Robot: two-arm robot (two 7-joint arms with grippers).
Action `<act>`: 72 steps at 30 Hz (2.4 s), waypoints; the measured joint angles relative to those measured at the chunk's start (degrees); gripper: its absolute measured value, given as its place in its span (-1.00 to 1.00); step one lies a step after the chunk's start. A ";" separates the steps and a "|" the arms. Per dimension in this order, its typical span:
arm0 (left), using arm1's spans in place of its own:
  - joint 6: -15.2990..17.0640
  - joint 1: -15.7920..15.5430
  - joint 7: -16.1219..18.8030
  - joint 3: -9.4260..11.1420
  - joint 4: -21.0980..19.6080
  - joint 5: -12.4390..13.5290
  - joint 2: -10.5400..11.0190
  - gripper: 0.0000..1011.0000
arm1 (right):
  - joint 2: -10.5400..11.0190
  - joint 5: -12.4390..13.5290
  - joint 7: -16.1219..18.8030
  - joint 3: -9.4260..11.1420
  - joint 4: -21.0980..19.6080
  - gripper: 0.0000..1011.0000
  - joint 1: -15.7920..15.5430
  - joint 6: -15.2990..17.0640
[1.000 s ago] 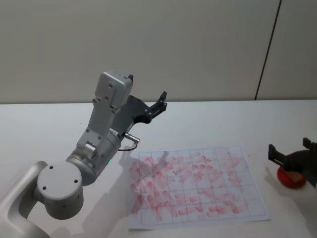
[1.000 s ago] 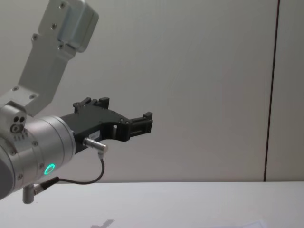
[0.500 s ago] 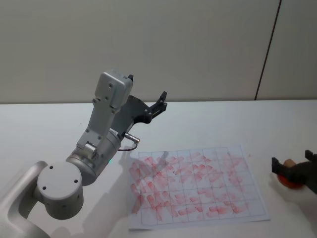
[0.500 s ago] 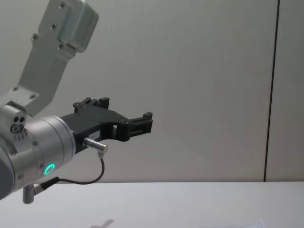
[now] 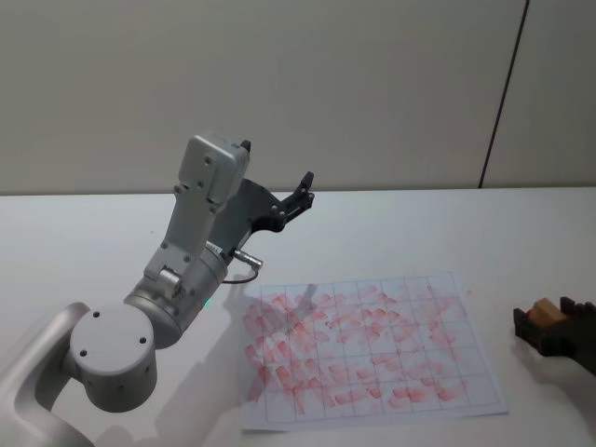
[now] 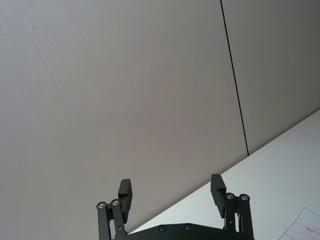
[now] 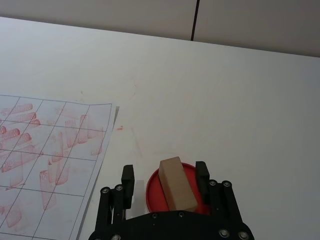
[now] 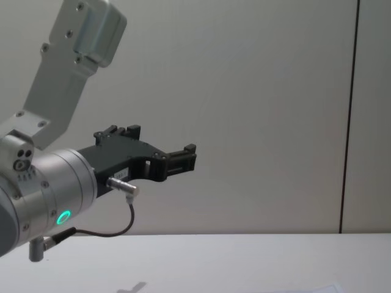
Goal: Use the one hand to pick up the stamp and affix it onto the A4 paper.
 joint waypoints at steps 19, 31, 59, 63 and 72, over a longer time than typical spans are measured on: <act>0.00 0.00 0.00 0.00 0.00 0.00 0.00 0.98 | 1.32 -0.90 0.68 1.11 -1.15 -0.59 -0.61 0.04; 0.00 0.00 0.00 0.00 0.00 0.00 0.00 0.98 | 1.62 -0.55 -0.05 1.74 -1.15 -0.63 -1.21 2.10; 0.00 0.00 0.00 0.00 0.00 0.00 0.00 0.98 | 2.31 -1.03 -1.22 3.10 -3.96 -0.62 -2.26 0.13; 0.00 0.00 0.00 0.00 0.00 0.00 0.00 0.98 | 2.56 -1.79 -1.25 3.34 -5.78 -0.62 -1.97 -0.90; 0.00 0.00 0.00 0.00 0.00 0.00 0.00 0.98 | 2.45 -4.01 0.18 3.06 -8.59 -0.62 -0.84 -2.84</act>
